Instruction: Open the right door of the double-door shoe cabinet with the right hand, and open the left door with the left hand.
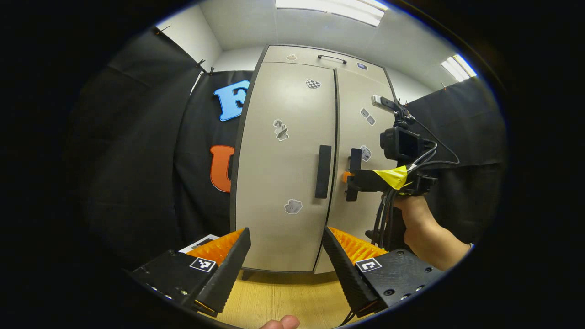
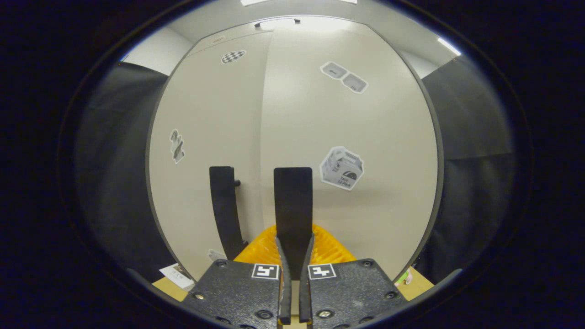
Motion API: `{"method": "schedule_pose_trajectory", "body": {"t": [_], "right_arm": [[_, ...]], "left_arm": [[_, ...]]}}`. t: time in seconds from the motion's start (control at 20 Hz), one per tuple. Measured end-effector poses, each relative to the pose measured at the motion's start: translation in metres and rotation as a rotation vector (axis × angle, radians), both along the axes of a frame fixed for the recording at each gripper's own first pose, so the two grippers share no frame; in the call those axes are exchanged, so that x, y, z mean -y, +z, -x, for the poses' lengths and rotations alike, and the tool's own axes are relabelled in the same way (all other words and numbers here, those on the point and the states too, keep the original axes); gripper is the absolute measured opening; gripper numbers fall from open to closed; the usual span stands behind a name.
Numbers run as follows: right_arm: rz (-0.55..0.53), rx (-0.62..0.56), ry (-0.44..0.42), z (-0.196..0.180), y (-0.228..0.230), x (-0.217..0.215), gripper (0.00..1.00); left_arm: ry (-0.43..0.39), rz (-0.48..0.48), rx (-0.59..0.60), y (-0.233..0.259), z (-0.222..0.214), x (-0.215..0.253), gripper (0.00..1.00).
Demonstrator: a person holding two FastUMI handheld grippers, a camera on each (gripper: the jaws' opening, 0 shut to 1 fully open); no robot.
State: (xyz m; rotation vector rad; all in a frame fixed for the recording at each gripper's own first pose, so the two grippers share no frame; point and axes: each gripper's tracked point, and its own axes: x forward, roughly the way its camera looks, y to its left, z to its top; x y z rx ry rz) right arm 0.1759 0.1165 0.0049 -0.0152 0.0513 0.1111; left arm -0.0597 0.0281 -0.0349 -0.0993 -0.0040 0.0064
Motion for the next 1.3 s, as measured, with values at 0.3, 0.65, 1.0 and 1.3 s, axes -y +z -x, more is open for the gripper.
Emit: {"method": "schedule_pose_trajectory", "body": {"t": [0.3,0.65,1.0,1.3], "right_arm": [[-0.006,-0.009,0.086,0.028,0.002,0.006,0.10],[0.004,0.006,0.133,0.077,0.000,0.036,0.10],[0.011,0.011,0.159,0.115,0.004,0.075,0.10],[0.015,0.021,0.118,0.137,0.006,0.116,0.09]], "left_arm": [[-0.010,-0.017,0.008,0.005,0.001,0.012,0.95],[-0.044,-0.036,0.005,0.008,-0.005,0.034,0.95],[-0.033,-0.038,0.002,0.006,-0.014,0.029,0.95],[-0.034,-0.031,0.008,0.008,-0.026,0.026,0.95]]}}
